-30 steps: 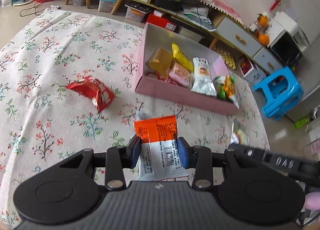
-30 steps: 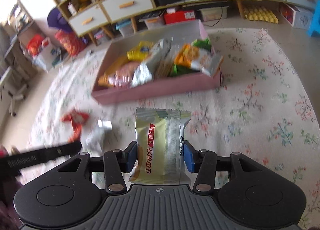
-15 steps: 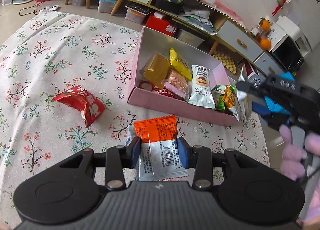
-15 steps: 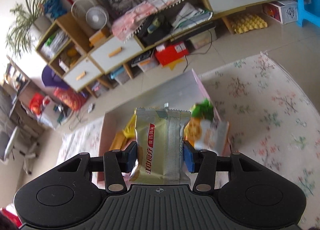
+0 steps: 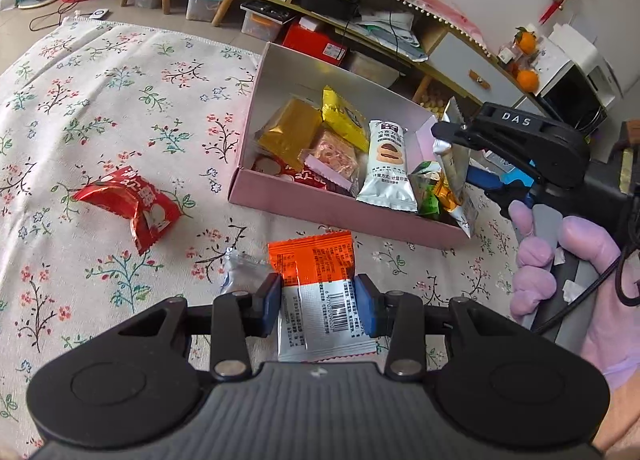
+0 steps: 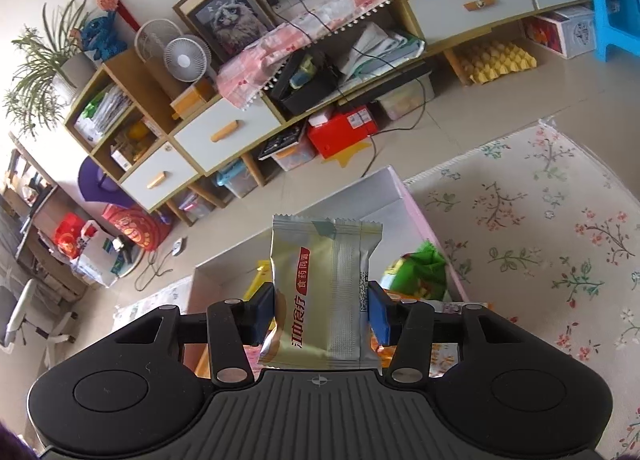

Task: Organize snacks
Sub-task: 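Carry the orange-and-white and cream packets into the pink box, open both tools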

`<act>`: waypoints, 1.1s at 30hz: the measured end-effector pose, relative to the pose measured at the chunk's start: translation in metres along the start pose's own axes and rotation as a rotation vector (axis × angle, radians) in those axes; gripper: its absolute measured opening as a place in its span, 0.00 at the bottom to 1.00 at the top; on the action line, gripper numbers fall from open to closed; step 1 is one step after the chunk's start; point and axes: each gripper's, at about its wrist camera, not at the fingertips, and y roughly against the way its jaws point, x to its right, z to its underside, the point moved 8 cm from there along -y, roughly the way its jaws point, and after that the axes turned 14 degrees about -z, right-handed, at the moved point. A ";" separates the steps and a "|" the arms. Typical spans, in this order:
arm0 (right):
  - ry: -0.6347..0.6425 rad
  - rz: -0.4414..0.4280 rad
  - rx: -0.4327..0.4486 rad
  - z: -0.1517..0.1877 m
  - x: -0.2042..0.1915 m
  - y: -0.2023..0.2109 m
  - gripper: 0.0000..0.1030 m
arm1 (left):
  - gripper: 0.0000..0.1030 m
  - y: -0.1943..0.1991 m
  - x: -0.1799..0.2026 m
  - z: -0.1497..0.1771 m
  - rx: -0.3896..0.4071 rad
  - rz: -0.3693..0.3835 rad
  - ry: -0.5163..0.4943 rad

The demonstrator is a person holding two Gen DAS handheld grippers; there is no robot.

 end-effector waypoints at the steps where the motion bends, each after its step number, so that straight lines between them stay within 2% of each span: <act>1: -0.003 0.006 0.005 0.001 0.002 0.000 0.48 | 0.35 -0.001 0.000 0.000 0.001 -0.003 -0.002; 3: -0.014 0.001 0.018 0.000 0.006 0.001 0.51 | 0.35 -0.002 0.001 -0.001 0.003 -0.006 -0.003; 4: -0.024 0.001 0.022 0.000 0.007 0.002 0.61 | 0.35 -0.002 0.001 -0.001 0.003 -0.004 -0.003; 6: -0.044 0.000 0.031 -0.001 0.008 0.005 0.73 | 0.35 -0.002 0.003 -0.003 0.003 0.006 -0.011; 7: -0.049 -0.005 0.031 -0.002 0.007 0.007 0.76 | 0.35 -0.002 0.003 -0.005 0.008 0.007 -0.019; 11: -0.036 -0.021 -0.002 0.000 0.003 0.011 0.77 | 0.35 0.001 0.005 -0.016 0.044 -0.005 -0.045; 15: 0.010 -0.025 -0.019 0.002 -0.003 0.022 0.82 | 0.35 0.004 0.008 -0.038 0.081 -0.024 -0.056; 18: 0.025 -0.025 -0.031 0.003 -0.004 0.029 0.82 | 0.35 0.002 0.012 -0.055 0.109 -0.040 -0.080; 33: 0.068 -0.004 -0.119 0.025 -0.002 0.052 0.84 | 0.36 -0.045 0.035 -0.122 0.212 -0.177 -0.194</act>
